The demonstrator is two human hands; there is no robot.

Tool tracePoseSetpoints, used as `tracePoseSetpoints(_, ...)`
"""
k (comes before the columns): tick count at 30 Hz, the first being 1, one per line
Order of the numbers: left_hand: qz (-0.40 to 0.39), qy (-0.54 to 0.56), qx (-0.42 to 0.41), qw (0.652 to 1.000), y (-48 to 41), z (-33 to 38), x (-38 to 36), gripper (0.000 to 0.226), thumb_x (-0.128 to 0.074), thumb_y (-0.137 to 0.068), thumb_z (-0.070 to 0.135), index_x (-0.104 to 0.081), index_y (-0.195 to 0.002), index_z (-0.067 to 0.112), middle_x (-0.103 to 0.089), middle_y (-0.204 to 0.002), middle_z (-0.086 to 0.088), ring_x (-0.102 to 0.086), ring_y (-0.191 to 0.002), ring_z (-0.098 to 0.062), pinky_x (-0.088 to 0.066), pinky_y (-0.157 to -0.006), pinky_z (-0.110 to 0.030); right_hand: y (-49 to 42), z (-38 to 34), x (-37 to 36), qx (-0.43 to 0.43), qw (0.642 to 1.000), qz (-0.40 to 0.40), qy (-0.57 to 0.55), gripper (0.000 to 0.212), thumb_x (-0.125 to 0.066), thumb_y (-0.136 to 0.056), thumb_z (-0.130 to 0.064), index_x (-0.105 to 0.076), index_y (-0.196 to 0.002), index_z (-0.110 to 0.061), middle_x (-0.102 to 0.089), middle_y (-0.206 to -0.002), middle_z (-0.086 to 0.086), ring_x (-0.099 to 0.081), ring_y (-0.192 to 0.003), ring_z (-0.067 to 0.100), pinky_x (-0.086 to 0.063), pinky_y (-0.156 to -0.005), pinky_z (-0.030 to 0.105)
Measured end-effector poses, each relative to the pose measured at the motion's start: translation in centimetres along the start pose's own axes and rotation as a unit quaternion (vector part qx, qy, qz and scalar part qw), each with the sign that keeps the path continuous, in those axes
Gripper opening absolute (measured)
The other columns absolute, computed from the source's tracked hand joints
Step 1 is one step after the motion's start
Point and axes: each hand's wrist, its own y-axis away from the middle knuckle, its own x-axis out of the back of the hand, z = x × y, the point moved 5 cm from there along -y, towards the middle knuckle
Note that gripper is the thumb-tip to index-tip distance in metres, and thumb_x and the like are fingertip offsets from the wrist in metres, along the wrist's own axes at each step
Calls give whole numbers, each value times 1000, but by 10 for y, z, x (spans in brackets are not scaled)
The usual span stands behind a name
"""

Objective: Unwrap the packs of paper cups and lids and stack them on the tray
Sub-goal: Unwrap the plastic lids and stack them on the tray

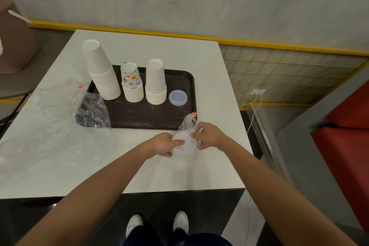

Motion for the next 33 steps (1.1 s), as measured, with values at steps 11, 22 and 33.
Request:
tracePoseSetpoints(11,-45,239,27,970,5,4,4,23,-64,-87,23,-52,-106,20,-58,-107,-9,-60,-95,-26,-53,-83,-35,4,-22,16,58,996,-13,-63,12,-57,-93,-22,-50,-91,-12,-60,-91,8,-61,-65,18,-56,-55,24)
tracePoseSetpoints(22,21,207,-12,978,1,9,21,40,-63,-86,32,-43,-120,26,-55,-112,-1,-54,-96,-16,-46,-78,-31,7,-44,17,100,961,10,-258,19,-62,-85,-5,-57,-103,-10,-66,-91,-3,-62,-80,11,-51,-67,22)
tracePoseSetpoints(33,22,337,-61,939,-2,14,34,47,-60,-91,21,-36,-131,24,-43,-130,-6,-52,-114,-29,-55,-84,-47,3,-37,7,-30,968,-39,-244,53,-50,-91,-52,-57,-114,-4,-62,-91,7,-63,-87,20,-55,-79,28)
